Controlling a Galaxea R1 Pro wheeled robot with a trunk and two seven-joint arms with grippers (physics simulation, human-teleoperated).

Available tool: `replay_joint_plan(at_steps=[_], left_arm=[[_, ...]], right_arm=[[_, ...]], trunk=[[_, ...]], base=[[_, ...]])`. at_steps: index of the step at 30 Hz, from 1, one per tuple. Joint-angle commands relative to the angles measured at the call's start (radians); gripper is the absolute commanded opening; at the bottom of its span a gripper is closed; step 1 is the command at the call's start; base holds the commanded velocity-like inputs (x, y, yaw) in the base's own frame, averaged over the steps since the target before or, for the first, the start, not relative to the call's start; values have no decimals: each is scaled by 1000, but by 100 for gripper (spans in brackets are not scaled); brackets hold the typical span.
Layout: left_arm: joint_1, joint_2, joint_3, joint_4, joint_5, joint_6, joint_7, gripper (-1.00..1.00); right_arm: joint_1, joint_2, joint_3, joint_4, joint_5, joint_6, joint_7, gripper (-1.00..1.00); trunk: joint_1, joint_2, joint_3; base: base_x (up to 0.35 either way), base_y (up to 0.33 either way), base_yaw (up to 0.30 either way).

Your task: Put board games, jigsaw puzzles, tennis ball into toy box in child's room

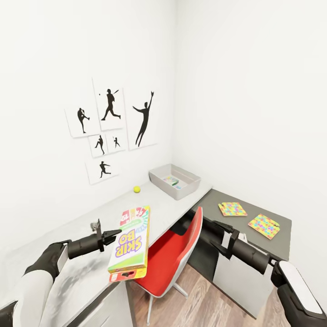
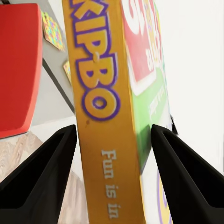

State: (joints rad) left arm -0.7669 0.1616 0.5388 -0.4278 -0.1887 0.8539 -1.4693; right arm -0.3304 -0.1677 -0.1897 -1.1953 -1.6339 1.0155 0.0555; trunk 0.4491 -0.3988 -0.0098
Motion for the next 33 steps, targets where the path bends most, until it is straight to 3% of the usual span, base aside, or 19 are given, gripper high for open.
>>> replay_joint_plan(at_steps=[1, 15, 33], left_arm=[[0, -1, 6, 0, -11, 8, -11, -100], [1, -1, 6, -2, -11, 5, -19, -100], [1, -1, 6, -2, -11, 4, -19, -100]], right_arm=[[-1, 0, -1, 0, 6, 4, 6, 100], [0, -1, -2, 0, 6, 5, 6, 100], [0, 0, -1, 0, 6, 5, 6, 100]], trunk=[[1, -1, -1], [1, -1, -13], [1, -1, -28]], base=[[231, -23, 0], [55, -153, 70], [0, -11, 58]])
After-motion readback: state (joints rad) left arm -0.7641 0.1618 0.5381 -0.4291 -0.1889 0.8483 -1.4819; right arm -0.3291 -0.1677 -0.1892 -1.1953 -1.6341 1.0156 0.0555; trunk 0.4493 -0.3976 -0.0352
